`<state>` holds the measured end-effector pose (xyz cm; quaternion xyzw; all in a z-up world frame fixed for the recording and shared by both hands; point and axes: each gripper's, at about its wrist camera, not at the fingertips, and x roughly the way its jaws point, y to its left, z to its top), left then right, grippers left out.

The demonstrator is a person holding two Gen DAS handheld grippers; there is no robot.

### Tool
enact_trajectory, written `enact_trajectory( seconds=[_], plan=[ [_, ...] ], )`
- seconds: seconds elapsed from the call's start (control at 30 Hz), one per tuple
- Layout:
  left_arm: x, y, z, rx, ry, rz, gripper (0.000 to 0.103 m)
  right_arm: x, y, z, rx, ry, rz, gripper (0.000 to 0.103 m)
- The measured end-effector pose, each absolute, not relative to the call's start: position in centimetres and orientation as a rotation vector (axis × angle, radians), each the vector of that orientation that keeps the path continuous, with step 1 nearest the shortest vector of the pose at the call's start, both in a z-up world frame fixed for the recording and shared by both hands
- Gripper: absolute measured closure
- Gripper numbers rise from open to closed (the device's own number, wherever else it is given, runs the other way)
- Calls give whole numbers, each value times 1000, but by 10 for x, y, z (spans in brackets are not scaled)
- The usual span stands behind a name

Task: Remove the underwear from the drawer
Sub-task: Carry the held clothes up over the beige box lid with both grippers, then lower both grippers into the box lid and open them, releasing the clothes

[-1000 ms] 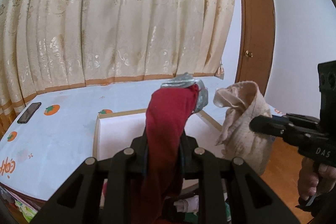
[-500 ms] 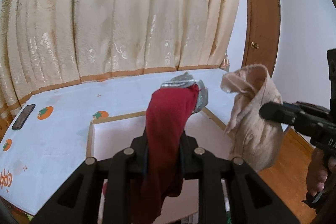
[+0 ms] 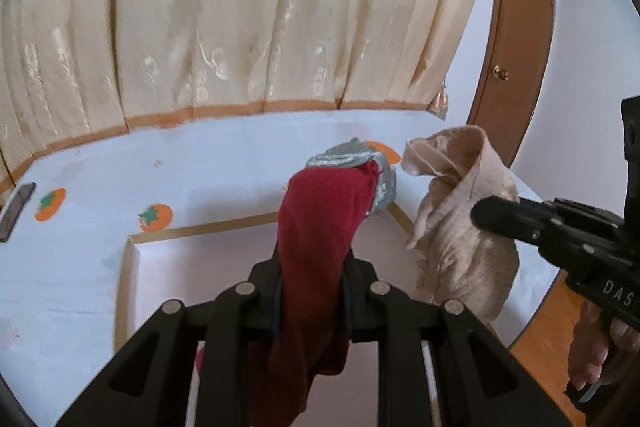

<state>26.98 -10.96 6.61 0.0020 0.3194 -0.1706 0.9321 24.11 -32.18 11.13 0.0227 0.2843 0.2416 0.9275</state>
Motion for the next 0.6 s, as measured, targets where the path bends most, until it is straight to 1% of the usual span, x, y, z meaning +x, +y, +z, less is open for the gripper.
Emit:
enact_trajectory(
  seconds=[0.27,0.6],
  plan=[
    [317,-128,48,-86,788,-377,84,289,-328,89,57,665,463,96],
    [350,-140,21,-148,872,-350,83,334,-317,63,20,747,441,96]
  ],
)
